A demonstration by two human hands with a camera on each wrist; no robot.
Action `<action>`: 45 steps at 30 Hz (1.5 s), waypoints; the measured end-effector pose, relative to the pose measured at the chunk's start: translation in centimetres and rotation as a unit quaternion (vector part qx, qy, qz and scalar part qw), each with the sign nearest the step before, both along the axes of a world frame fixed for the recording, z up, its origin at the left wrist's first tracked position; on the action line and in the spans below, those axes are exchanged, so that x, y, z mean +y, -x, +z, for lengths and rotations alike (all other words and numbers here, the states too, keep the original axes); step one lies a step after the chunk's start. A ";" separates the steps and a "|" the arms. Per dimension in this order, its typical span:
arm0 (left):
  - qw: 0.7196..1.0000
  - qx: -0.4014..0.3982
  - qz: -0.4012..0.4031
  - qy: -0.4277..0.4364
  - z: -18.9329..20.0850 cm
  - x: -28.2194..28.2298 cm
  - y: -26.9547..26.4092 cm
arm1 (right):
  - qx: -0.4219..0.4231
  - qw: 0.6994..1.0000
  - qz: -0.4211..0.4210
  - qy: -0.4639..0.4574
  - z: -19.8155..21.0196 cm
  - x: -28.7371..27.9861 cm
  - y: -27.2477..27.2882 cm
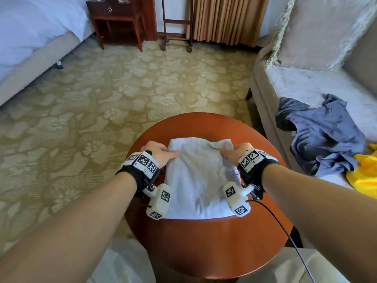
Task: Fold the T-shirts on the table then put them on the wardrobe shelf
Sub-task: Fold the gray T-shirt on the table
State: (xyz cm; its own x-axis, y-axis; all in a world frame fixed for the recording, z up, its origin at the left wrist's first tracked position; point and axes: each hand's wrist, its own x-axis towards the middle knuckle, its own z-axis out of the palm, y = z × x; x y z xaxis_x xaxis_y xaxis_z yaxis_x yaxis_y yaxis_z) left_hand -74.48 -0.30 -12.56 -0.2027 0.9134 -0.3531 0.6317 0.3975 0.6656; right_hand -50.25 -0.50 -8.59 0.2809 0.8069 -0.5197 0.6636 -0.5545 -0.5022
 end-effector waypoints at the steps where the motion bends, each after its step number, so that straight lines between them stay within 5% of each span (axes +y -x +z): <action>1: 1.000 0.008 -0.003 0.010 -0.1 0.0 0.0 | -0.012 1.000 0.006 0.007 0.0 0.0 0.0; 13: 0.989 -0.077 0.053 0.115 1.8 -6.8 -0.9 | -0.020 0.996 0.003 0.090 1.3 -5.9 0.0; 24: 0.991 0.111 0.008 0.079 1.4 -13.1 -3.3 | -0.080 0.996 -0.034 0.013 -0.7 -12.7 -0.2; 34: 0.991 0.076 0.053 0.097 1.4 -15.6 -5.1 | -0.004 0.998 -0.035 0.060 0.4 -14.9 -1.2; 38: 0.995 0.038 0.045 0.075 2.2 -16.4 -4.6 | 0.114 0.992 -0.046 0.033 -0.9 -15.2 -1.7; 45: 0.998 -0.064 0.006 -0.009 5.1 -17.2 -3.1 | 0.171 0.980 -0.092 -0.045 2.7 -16.7 -2.3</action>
State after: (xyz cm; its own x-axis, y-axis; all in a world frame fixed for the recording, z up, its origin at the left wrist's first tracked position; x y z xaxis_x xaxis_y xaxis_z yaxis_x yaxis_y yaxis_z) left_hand -71.34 -17.45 -7.50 -0.1686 0.9171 -0.3612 0.5365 0.3928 0.7469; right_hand -47.96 -17.23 -5.94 0.2482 0.8057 -0.5378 0.3399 -0.5923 -0.7305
